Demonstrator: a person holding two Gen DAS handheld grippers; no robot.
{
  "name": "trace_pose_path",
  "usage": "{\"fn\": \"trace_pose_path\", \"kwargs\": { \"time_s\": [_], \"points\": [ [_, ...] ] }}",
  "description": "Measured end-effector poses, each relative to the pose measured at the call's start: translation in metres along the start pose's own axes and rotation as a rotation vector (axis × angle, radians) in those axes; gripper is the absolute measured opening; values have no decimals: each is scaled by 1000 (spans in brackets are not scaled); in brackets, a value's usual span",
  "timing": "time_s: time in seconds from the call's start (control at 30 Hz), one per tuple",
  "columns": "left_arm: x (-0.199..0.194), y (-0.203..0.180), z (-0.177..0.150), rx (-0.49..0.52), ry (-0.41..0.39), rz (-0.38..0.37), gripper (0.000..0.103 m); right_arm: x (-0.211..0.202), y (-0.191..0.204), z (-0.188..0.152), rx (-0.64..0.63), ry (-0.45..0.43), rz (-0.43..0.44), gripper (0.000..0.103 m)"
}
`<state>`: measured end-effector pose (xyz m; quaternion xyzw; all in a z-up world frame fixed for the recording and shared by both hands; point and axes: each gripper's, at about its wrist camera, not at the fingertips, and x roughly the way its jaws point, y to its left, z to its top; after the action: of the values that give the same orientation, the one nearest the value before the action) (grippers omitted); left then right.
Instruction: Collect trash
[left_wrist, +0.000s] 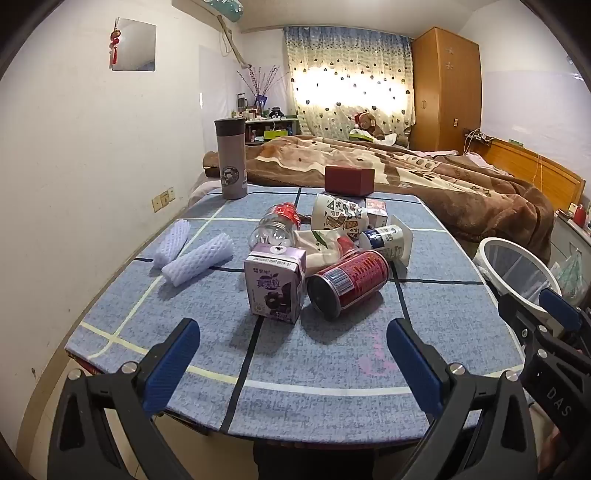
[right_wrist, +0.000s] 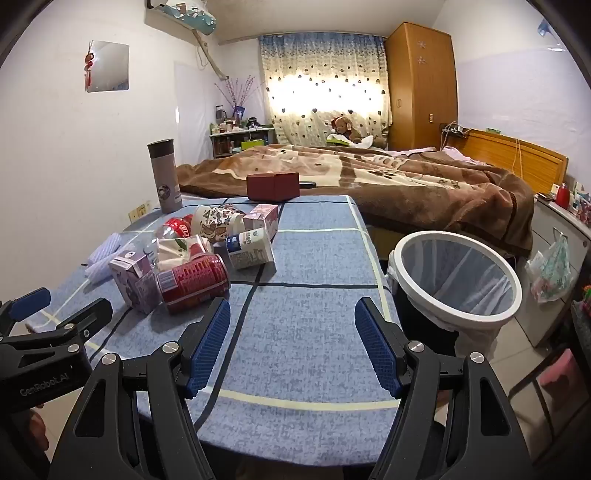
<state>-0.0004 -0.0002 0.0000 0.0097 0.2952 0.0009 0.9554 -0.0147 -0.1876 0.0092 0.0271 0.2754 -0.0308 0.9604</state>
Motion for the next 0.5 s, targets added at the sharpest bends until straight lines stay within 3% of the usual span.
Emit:
{"fn": "trace_pose_path", "kwargs": {
  "time_s": [0.5],
  "points": [
    [2, -1, -6, 1, 11, -8, 103, -3, 2, 0, -2, -9, -4, 72]
  ]
}}
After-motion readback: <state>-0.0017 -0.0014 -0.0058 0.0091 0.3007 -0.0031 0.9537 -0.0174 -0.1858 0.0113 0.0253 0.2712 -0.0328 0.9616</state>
